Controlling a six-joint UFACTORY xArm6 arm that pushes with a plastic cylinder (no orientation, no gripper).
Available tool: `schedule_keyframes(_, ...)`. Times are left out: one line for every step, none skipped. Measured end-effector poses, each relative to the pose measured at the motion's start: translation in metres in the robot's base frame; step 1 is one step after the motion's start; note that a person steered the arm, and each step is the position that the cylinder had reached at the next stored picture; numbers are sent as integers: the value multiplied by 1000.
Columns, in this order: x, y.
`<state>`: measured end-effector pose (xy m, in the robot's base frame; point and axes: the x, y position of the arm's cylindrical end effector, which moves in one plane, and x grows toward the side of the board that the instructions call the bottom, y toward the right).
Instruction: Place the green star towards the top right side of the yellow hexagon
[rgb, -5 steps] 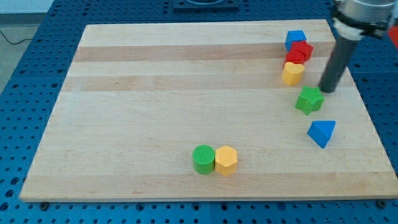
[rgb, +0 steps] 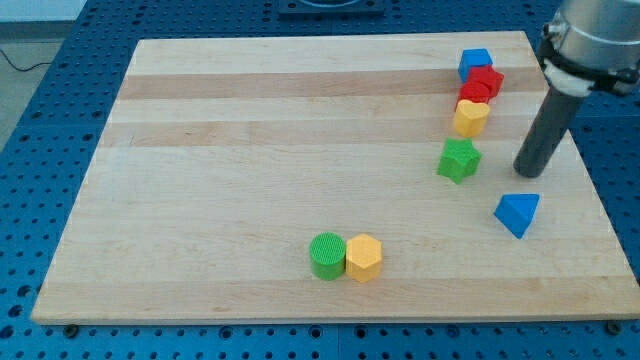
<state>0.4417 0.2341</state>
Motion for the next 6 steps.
schedule_keyframes(-15,-4)
schedule_keyframes(-5,-39)
schedule_keyframes(24,-84)
schedule_keyframes(30,-104)
schedule_keyframes(11,-90)
schedule_keyframes(-21,-97)
